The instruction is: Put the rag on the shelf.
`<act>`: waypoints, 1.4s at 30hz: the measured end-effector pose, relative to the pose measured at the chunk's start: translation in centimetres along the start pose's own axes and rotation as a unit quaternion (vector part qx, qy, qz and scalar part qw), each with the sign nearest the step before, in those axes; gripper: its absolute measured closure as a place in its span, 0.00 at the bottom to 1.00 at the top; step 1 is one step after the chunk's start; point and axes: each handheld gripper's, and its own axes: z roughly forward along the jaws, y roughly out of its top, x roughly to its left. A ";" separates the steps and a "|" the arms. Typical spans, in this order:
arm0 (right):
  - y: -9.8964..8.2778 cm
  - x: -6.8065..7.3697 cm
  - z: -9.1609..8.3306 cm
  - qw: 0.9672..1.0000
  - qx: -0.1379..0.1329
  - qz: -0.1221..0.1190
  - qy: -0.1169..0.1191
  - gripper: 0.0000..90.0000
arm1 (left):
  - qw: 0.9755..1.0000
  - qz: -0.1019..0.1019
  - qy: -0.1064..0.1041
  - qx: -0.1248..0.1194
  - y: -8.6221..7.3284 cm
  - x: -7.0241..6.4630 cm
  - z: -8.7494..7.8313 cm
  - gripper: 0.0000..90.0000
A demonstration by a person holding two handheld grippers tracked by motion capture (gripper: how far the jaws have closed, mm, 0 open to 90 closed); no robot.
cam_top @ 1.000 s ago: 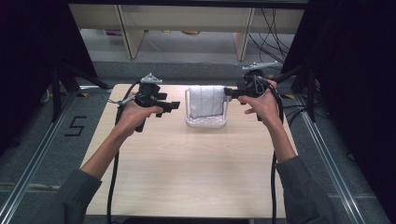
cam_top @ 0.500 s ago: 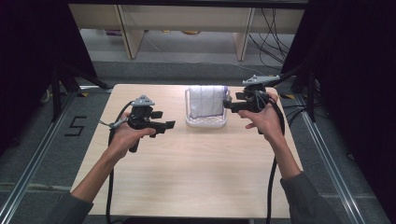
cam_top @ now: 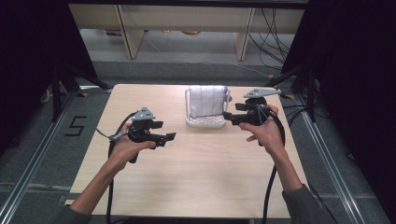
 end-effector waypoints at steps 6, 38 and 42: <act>-0.8 0.6 0.1 1.000 0.000 0.001 0.004 0.38 | 1.000 0.005 -0.010 -0.002 -0.5 -0.7 0.1 0.30; -5.0 3.0 0.9 0.998 0.015 -0.012 0.058 0.28 | 0.999 0.015 -0.028 0.005 -4.8 -2.4 0.0 0.23; -5.6 3.0 1.1 0.997 0.023 -0.012 0.066 0.29 | 1.000 0.014 -0.028 0.007 -5.5 -2.2 0.1 0.23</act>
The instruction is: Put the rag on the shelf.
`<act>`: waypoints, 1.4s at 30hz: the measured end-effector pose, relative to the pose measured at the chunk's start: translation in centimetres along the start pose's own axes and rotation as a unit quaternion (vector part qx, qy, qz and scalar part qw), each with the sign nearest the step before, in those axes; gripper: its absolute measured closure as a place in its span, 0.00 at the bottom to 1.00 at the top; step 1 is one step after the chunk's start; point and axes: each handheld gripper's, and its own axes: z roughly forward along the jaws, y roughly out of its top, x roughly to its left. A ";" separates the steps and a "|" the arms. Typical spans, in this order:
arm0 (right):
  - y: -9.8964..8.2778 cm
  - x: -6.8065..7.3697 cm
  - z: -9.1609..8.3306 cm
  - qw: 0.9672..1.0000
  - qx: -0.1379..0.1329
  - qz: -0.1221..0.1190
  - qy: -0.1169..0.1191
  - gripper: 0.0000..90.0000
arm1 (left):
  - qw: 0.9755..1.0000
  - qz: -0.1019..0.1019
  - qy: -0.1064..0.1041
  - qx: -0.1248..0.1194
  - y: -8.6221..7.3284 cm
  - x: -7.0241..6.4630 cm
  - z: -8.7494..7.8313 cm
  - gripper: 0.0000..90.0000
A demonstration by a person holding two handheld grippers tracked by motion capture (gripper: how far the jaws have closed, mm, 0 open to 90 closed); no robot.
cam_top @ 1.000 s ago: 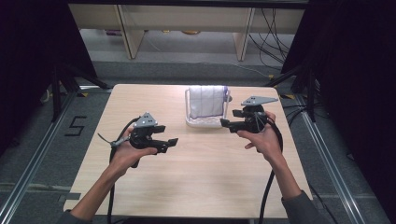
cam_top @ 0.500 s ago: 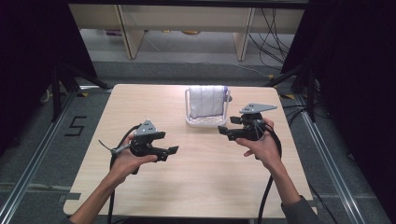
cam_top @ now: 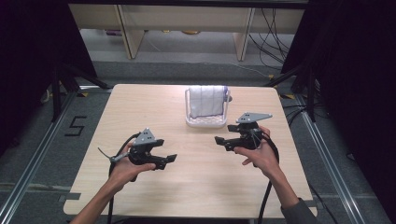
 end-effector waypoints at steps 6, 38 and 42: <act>-0.5 0.0 0.3 1.000 0.003 0.000 -0.004 0.29 | 1.000 -0.001 0.003 0.008 -0.9 -0.1 0.0 0.23; -6.4 1.6 -0.2 1.000 -0.002 0.010 -0.003 0.28 | 1.000 -0.021 0.006 0.011 -6.1 -1.6 -1.9 0.23; -7.6 2.1 -0.5 1.000 -0.001 0.023 0.004 0.27 | 1.000 -0.022 0.001 0.010 -6.9 -2.1 -2.2 0.23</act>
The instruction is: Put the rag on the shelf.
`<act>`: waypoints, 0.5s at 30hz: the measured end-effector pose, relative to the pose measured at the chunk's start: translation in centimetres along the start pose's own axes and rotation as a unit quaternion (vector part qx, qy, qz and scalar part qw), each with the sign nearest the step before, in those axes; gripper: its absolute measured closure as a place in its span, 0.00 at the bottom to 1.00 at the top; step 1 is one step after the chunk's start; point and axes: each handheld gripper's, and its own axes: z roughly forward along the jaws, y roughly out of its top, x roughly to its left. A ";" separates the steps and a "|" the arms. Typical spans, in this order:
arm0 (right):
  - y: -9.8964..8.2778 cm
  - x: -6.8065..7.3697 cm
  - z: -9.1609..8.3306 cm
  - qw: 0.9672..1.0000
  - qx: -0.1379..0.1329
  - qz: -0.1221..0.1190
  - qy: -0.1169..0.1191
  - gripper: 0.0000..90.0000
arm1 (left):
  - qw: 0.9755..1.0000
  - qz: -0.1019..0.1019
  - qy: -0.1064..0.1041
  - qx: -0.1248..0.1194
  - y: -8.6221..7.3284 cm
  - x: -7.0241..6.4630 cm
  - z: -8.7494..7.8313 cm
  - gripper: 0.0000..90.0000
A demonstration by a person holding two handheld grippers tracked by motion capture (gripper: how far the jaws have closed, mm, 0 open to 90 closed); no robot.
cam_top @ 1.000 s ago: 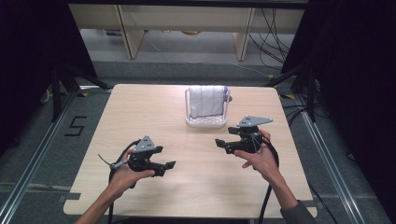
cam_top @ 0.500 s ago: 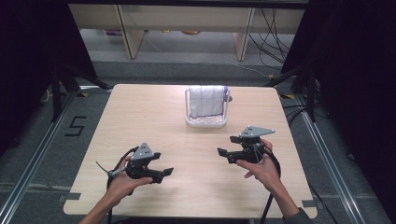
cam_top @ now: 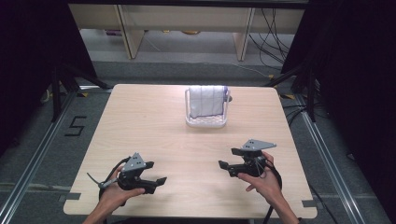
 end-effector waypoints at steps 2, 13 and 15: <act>-0.6 0.0 0.0 1.000 0.001 -0.001 0.005 0.26 | 1.000 0.006 0.003 0.014 -0.4 0.0 -0.2 0.23; -2.9 1.2 -0.8 1.000 0.007 0.005 -0.006 0.23 | 1.000 0.005 0.010 0.023 -2.2 -0.9 -0.8 0.22; -3.5 1.2 -0.8 1.000 0.011 0.006 0.002 0.22 | 0.999 0.018 0.006 0.031 -2.4 -0.9 -1.0 0.21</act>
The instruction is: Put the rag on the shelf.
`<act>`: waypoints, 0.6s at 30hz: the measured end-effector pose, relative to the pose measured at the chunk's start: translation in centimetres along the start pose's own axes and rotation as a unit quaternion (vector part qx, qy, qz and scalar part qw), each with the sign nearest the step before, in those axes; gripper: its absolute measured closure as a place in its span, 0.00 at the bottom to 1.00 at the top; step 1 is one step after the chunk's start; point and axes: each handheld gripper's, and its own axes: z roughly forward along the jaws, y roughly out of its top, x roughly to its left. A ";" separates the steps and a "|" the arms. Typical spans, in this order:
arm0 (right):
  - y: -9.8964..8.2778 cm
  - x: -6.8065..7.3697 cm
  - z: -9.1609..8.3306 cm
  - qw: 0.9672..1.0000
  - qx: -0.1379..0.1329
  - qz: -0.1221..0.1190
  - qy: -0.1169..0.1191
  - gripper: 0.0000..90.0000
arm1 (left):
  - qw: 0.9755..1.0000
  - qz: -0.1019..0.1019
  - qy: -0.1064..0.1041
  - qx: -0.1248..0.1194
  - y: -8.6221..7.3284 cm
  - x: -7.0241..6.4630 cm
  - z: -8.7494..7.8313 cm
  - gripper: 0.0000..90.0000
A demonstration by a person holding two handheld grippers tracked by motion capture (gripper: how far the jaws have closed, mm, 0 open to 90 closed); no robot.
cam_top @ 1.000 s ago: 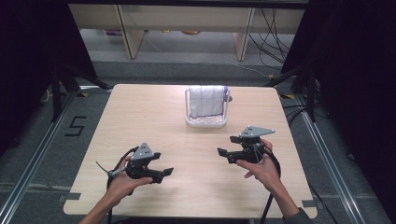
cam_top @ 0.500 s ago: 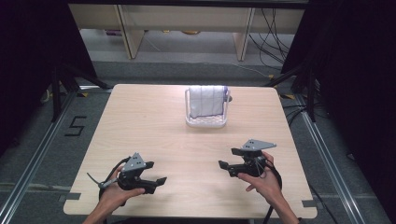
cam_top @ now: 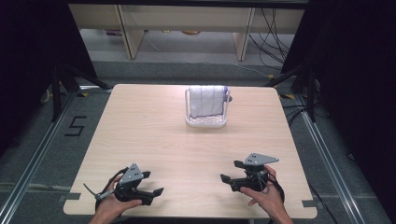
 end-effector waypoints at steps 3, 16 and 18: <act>-0.7 0.2 -0.2 1.000 0.006 0.005 -0.001 0.22 | 1.000 -0.013 0.000 -0.006 -0.2 -0.2 -0.2 0.19; -2.4 0.7 -0.7 1.000 0.021 0.020 -0.008 0.20 | 1.000 -0.015 0.013 -0.009 -1.2 -1.2 -1.0 0.17; -2.5 1.0 -0.9 0.999 0.019 0.034 0.001 0.20 | 1.000 -0.016 0.016 -0.008 -1.3 -1.5 -1.3 0.17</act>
